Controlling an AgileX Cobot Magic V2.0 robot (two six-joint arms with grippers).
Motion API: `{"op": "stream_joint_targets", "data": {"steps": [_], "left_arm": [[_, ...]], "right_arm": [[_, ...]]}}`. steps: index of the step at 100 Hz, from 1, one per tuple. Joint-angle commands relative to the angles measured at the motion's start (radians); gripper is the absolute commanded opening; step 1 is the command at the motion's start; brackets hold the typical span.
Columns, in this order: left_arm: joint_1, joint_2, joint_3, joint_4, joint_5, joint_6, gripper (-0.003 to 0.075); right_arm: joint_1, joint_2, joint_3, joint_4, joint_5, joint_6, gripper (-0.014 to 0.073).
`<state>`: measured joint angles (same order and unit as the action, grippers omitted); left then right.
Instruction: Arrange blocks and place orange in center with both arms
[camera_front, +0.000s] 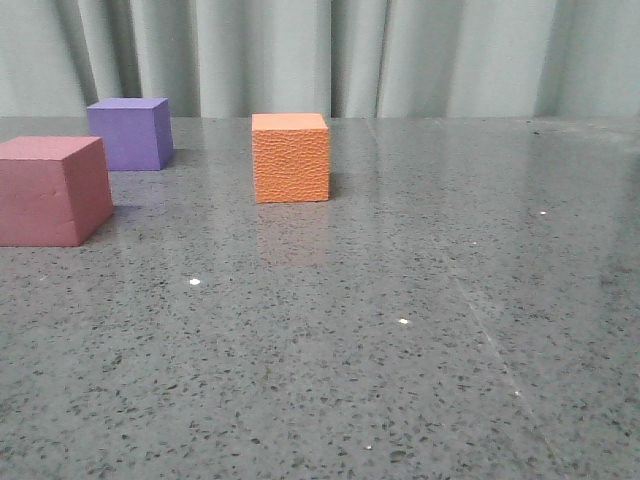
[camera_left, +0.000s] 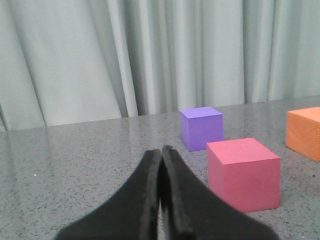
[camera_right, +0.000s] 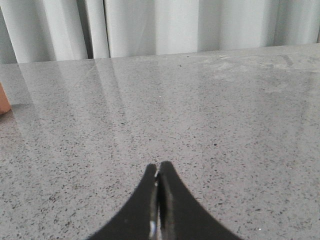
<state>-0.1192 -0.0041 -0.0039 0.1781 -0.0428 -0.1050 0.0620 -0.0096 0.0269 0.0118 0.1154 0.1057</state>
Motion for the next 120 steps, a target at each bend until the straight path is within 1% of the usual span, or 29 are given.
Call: {"op": "stream_joint_targets", "data": {"steps": [1,89,100,109,120], "left_arm": [[0.001,-0.032,0.053,-0.002,-0.079,-0.003,-0.0019],[0.001,-0.032,0.053,0.000,-0.079,-0.001,-0.0019],[0.001,-0.032,0.046,-0.011,-0.098,-0.001,-0.0019],[0.001,-0.030,0.007,-0.099,-0.048,-0.001,-0.0019],[0.001,0.008,-0.098,-0.138,0.097,-0.001,-0.0019]], "right_arm": [[-0.007,-0.003,-0.013,0.003,-0.091,-0.010,-0.0067],[-0.007,-0.003,-0.013,0.003,-0.091,-0.010,-0.0067],[-0.007,-0.003,-0.013,0.003,-0.091,-0.010,-0.0067],[-0.007,-0.003,-0.013,0.003,-0.091,-0.010,-0.0067],[-0.007,-0.003,-0.013,0.003,-0.091,-0.010,-0.0067]]}}
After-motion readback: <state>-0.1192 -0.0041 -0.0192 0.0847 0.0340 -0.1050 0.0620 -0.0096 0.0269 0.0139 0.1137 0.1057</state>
